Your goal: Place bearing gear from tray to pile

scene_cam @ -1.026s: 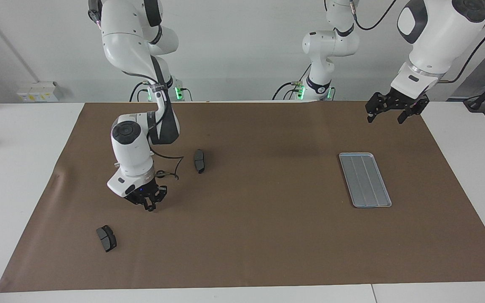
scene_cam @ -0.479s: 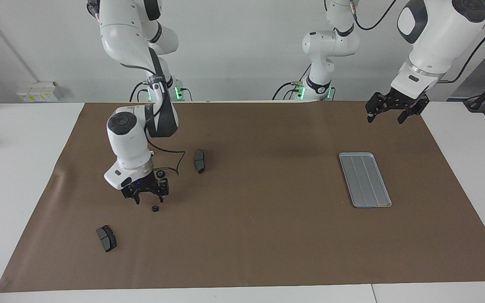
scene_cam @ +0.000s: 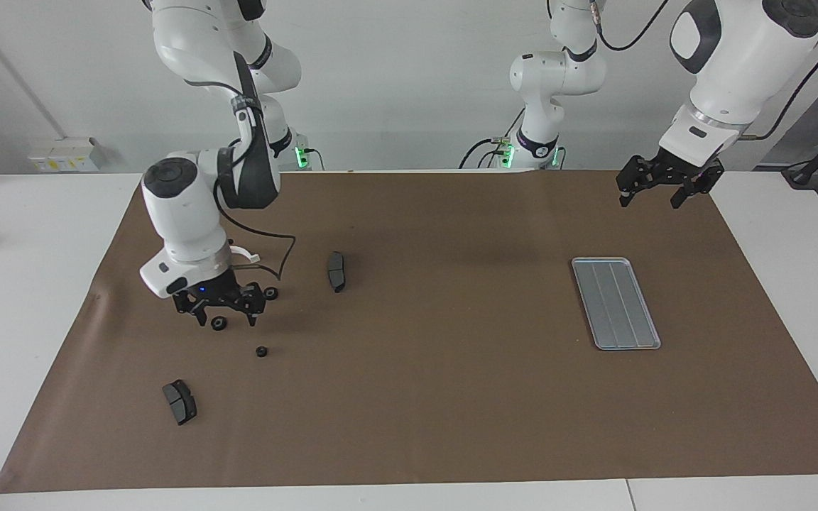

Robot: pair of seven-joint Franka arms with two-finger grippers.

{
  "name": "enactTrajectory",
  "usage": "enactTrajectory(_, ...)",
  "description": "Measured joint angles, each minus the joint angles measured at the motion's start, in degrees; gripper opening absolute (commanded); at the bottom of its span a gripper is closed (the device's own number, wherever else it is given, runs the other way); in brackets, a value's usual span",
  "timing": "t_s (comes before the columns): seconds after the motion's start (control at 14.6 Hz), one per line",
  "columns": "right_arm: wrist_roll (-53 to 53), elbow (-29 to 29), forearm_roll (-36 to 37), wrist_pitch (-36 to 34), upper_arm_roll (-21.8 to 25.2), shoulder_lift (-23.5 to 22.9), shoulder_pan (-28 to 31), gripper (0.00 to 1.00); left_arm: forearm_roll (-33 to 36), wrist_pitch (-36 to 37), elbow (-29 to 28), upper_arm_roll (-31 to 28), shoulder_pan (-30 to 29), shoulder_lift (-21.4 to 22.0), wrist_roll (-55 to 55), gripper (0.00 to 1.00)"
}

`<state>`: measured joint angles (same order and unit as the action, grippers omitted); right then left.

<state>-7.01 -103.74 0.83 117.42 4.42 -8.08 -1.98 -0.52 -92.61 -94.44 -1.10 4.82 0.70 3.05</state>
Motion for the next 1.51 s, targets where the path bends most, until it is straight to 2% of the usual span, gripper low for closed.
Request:
enactTrajectory(0.14,0.00,0.05,-1.40,-6.60,0.01,3.47,1.57,1.00,0.00,0.00,0.00,0.00,0.00,0.01,0.00,1.00)
enactTrajectory(0.41,1.66,1.07,-1.56,-13.41,0.03,9.16,3.19,1.00,0.00,0.00,0.00,0.00,0.00,0.01,0.00,1.00)
enactTrajectory(0.68,4.80,8.16,-0.53,-23.15,-0.94,10.82,3.39,1.00,0.00,0.00,0.00,0.00,0.00,0.01,0.00,1.00)
enactTrajectory(1.51,4.77,8.66,0.39,-26.45,-3.06,11.10,4.57,1.00,0.00,0.00,0.00,0.00,0.00,0.01,0.00,1.00)
